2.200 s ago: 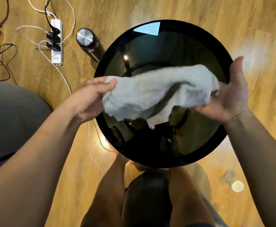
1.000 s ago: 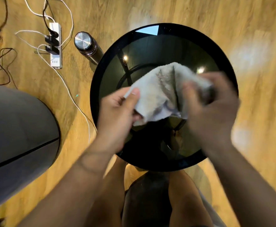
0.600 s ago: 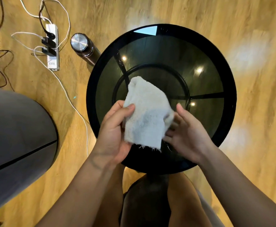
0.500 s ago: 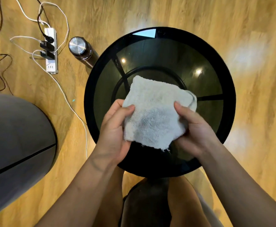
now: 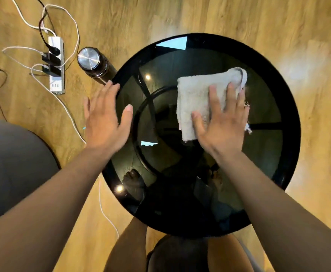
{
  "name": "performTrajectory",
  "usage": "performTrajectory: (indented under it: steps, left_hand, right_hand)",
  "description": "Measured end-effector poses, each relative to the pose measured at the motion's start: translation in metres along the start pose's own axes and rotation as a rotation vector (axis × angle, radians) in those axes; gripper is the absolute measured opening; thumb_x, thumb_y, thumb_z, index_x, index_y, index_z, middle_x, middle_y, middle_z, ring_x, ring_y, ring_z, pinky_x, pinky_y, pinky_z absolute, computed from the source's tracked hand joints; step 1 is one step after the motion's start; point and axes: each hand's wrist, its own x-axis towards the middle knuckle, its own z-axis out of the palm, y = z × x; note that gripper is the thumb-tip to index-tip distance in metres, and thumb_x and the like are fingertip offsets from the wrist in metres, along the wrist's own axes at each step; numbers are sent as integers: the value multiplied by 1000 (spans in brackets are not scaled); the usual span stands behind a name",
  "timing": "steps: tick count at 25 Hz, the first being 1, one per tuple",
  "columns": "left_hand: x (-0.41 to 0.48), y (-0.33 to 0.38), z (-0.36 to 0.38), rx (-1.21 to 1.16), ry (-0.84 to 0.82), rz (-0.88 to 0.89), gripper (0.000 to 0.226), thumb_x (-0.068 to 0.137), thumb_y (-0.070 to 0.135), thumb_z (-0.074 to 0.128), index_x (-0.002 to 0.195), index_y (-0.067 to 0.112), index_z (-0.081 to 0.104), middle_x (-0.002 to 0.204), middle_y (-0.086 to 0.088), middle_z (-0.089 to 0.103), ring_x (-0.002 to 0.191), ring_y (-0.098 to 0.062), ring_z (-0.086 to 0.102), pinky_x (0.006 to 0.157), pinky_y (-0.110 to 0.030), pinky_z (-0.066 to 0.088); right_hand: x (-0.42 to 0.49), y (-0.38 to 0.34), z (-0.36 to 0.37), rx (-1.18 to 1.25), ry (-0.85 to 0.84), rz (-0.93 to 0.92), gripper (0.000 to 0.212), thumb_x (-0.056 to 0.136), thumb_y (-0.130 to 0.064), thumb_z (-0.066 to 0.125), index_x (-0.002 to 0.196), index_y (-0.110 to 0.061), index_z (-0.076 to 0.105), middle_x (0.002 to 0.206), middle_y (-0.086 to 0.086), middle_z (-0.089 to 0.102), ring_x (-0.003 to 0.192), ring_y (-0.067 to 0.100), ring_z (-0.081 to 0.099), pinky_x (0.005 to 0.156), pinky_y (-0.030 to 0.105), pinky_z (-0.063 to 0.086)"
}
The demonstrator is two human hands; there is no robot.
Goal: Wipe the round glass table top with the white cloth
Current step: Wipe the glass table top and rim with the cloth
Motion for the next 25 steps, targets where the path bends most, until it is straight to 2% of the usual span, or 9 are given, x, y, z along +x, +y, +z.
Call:
performTrajectory:
  steps: [3,6,10,13,16,18,19,22,25]
  left_hand:
    - [1,-34,14,-119,-62,-13,62,101,33,43,154,17,16,164,-6,18,150,-20,14,121,-49,16]
    - [1,-51,27,-331,46,70,67,98,34,43,154,12,13,162,-8,22,150,-15,19,121,-38,18]
    - [1,-58,31,-429,102,172,68,97,34,40,152,3,16,159,-12,26,148,-16,24,120,-35,22]
    - [0,-56,30,-408,88,180,69,97,35,40,152,1,15,159,-14,24,148,-17,23,121,-40,21]
    - [-2,-53,26,-398,49,116,71,95,38,40,153,6,15,161,-15,23,149,-21,22,120,-48,21]
    - [-1,-52,26,-421,51,102,71,94,38,41,153,7,16,160,-14,27,148,-21,24,119,-46,23]
    - [-1,-53,26,-437,63,108,71,94,37,42,153,6,17,159,-14,29,147,-21,27,119,-43,24]
    - [-1,-56,29,-496,99,128,67,95,32,42,151,2,21,156,-15,35,145,-19,31,119,-35,26]
    - [2,-57,31,-511,147,109,56,99,26,36,149,2,30,152,-15,41,142,-18,37,117,-30,28]
  right_hand:
    - [16,-19,22,-80,18,61,73,94,-62,27,156,-26,14,165,16,4,148,46,3,117,64,9]
    - [36,-75,45,-62,113,101,76,90,-65,26,155,-26,19,164,17,9,146,51,6,115,66,11]
    - [46,-170,70,6,109,-196,67,92,-55,36,152,-26,30,165,14,14,146,51,4,115,66,3]
    - [66,-139,56,-44,124,-350,54,93,-36,43,147,-27,41,163,9,25,147,43,19,117,62,13]
    - [98,-25,15,62,112,-122,52,94,-23,42,146,-20,42,152,20,41,135,43,43,111,58,33]
    - [96,51,-20,177,54,114,52,99,-20,35,150,-13,35,137,34,52,116,46,59,90,44,51]
    - [90,66,-34,218,99,242,52,97,-19,36,149,-13,38,142,33,47,121,45,57,92,38,49]
    - [81,34,-13,231,312,338,48,94,-18,39,140,-13,51,154,21,37,139,36,39,111,32,29]
    - [68,-83,31,186,328,118,46,94,-18,37,135,-8,54,153,23,38,141,39,34,115,47,28]
